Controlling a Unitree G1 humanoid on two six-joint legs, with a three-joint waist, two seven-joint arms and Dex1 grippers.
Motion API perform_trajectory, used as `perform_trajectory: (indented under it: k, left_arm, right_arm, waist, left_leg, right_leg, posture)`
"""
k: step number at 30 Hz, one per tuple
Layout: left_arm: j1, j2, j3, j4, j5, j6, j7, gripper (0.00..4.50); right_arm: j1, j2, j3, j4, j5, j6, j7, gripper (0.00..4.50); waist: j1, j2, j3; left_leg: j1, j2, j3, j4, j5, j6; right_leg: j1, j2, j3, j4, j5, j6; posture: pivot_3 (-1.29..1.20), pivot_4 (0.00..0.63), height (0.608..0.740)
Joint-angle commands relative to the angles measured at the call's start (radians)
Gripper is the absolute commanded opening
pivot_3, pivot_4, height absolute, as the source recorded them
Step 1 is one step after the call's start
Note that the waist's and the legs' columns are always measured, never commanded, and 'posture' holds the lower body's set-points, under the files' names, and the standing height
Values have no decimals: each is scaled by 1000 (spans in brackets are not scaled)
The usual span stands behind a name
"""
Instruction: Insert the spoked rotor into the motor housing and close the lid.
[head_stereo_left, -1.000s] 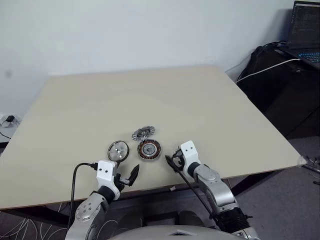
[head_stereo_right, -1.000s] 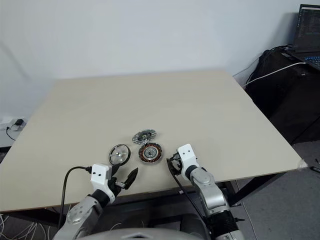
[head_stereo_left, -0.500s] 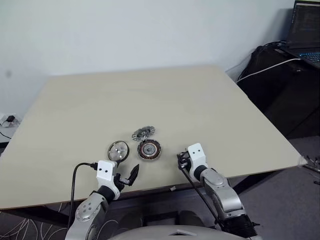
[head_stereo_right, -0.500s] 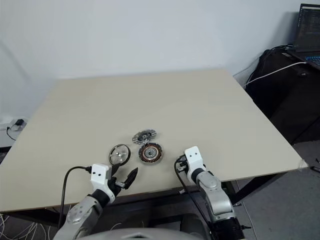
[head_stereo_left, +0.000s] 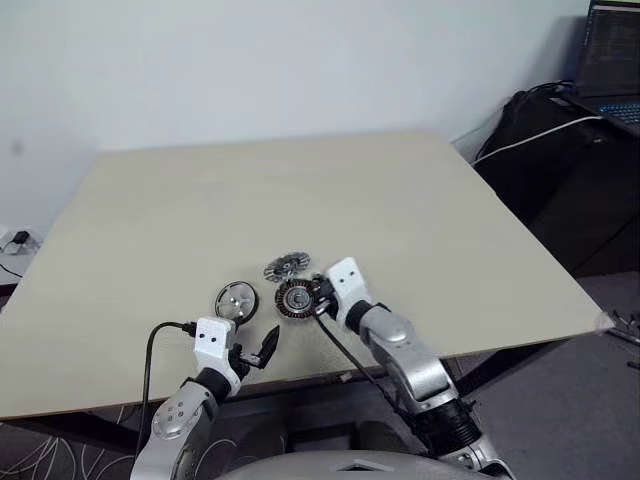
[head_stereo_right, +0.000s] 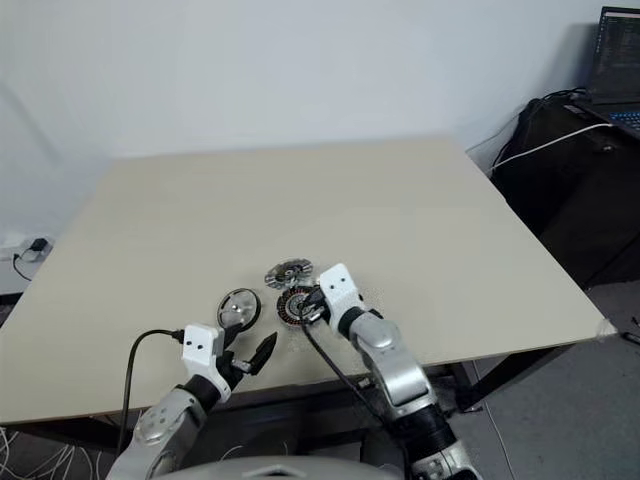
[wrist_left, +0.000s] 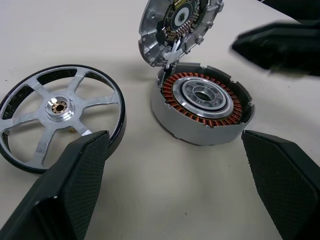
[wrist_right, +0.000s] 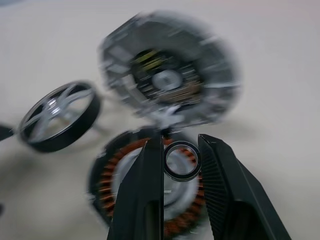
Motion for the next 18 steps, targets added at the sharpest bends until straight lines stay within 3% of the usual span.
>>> perform_trajectory:
  k: [1, 18]
  left_arm:
    - [0, -8, 1, -32, -1, -28, 4, 4500]
    - [2, -20, -8, -30, -1, -31, 4, 4500]
  right_arm:
    - [-39, 16, 28, 41, -12, -24, 18, 690]
    - [-101, 61, 21, 218, -33, -77, 16, 690]
  waist:
    - [0, 0, 0]
    - [-13, 1, 0]
  left_leg:
    - [0, 0, 0, 0, 0, 0]
    - [0, 0, 0, -1, 0, 0]
  right_leg:
    - [0, 0, 0, 0, 1, -2]
    - [0, 1, 0, 1, 2, -2]
  posture:
    - [0, 0, 740]
    - [0, 0, 740]
